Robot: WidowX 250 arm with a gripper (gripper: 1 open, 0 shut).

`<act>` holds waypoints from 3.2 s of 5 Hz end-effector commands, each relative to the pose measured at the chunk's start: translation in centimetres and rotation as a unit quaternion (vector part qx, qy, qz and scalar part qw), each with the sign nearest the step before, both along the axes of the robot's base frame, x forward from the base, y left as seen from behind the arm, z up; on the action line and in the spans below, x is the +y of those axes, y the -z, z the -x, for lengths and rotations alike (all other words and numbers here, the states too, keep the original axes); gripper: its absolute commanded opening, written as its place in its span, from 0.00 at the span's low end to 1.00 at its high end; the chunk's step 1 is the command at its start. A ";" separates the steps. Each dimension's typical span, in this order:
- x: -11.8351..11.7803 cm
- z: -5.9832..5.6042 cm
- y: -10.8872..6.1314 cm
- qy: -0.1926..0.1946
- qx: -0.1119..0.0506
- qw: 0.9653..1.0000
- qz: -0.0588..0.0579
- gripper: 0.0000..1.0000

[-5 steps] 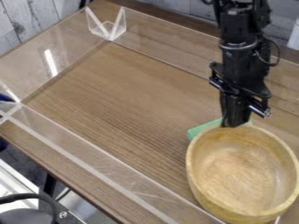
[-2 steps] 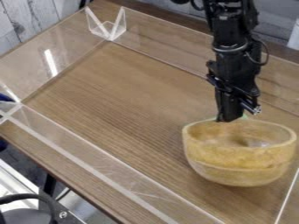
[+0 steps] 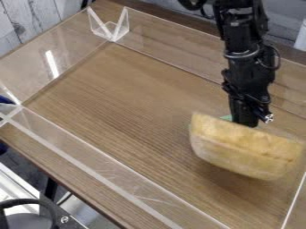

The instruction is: Put the green block in the brown bowl

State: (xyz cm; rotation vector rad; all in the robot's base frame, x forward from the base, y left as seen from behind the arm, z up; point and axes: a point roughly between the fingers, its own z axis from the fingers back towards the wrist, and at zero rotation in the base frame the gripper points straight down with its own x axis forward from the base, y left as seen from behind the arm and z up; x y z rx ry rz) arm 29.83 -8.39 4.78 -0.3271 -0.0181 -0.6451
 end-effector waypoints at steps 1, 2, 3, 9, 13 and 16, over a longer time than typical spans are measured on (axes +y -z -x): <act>-0.3 -1.2 -1.1 0.019 -0.021 0.999 0.022 0.00; -0.7 -0.8 -0.3 0.025 -0.009 0.999 0.030 0.00; -1.1 -0.3 0.5 0.028 0.001 0.999 0.039 0.00; -3.6 3.3 3.2 0.060 0.068 0.996 0.021 0.00; -4.2 4.6 2.6 0.059 0.038 0.997 -0.033 0.00; -4.7 5.1 3.4 0.062 0.034 0.997 -0.019 0.00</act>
